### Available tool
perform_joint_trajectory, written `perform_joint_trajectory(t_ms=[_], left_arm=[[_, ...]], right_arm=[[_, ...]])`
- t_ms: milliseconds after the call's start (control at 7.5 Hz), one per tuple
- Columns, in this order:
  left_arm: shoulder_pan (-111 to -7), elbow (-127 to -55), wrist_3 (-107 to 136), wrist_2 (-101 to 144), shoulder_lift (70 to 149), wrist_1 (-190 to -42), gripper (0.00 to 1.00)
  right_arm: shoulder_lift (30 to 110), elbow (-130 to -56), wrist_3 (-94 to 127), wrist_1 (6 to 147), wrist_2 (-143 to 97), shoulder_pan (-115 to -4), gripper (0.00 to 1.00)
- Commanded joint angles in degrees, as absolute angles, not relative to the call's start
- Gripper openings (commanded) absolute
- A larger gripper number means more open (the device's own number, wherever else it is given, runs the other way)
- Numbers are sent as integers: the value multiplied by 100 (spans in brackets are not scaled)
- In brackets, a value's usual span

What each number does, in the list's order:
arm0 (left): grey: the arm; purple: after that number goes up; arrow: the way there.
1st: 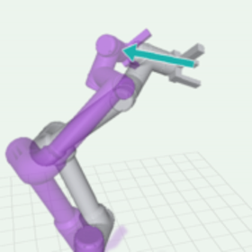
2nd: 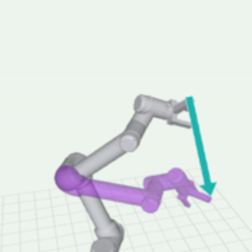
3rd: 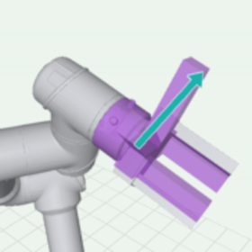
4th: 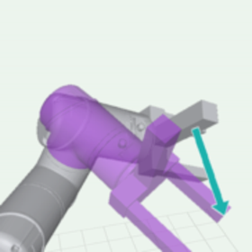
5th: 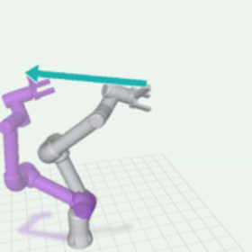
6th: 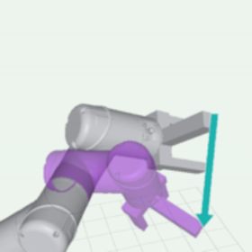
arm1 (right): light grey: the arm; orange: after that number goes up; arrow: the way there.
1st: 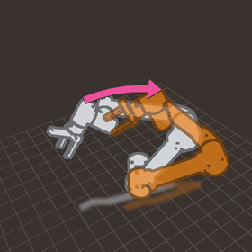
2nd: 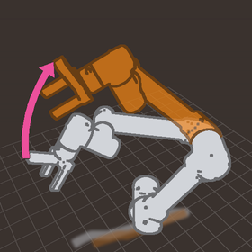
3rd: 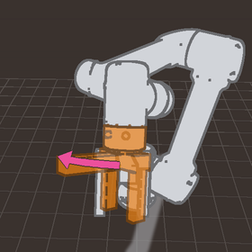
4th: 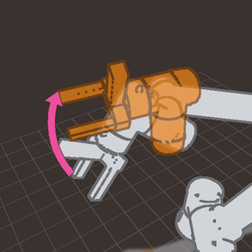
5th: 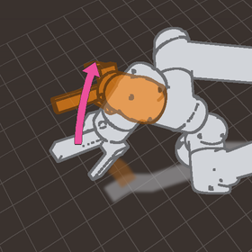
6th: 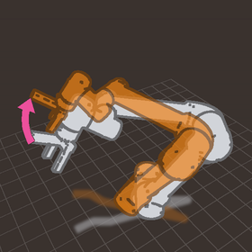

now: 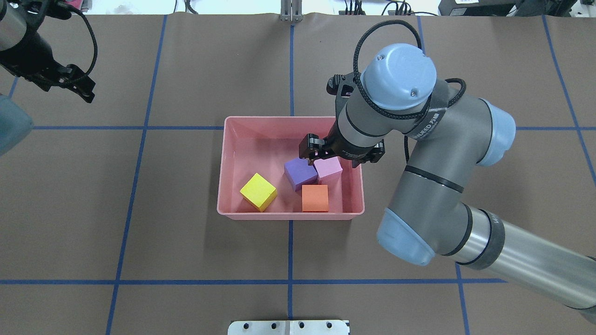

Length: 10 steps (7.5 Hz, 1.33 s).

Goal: Place blocks into pink bin with both arms

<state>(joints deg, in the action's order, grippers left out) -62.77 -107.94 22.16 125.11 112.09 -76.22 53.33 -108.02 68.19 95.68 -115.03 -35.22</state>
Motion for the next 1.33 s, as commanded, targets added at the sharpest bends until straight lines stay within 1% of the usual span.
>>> perform_joint_trajectory(t_ms=[0, 267, 400, 533, 667, 800, 933, 1067, 1200], left_arm=[[-6310, -10854, 2285, 12481, 11154, -7620, 100], [-6390, -10732, 2259, 12445, 11023, -7646, 100], [-6398, -10627, 2259, 12393, 10752, -7673, 100], [-6538, -10643, 2241, 12306, 10645, -7708, 100], [-6757, -10644, 2198, 12296, 10435, -7743, 100], [-7055, -10626, 2171, 12305, 10267, -7787, 100], [-7397, -10626, 1588, 12339, 10100, -7813, 100], [-7766, -10539, 486, 12349, 9812, -7813, 100], [-8144, -10312, -108, 12357, 9643, -7822, 100]], right_arm=[[5502, -11196, 6593, 10008, -11566, -4005, 100], [5887, -11688, 5089, 10832, -12003, -5022, 100], [6158, -11846, 4193, 11281, -12302, -5689, 100], [6535, -11874, 3079, 11511, -12531, -6287, 100], [7105, -11857, 1815, 11548, -12664, -6876, 100], [7641, -11648, 575, 11514, -12856, -7552, 100], [7986, -11411, -290, 11505, -13085, -8176, 100], [8181, -11112, -473, 11487, -13148, -8357, 100], [8322, -10822, -457, 11487, -13140, -8541, 100]])
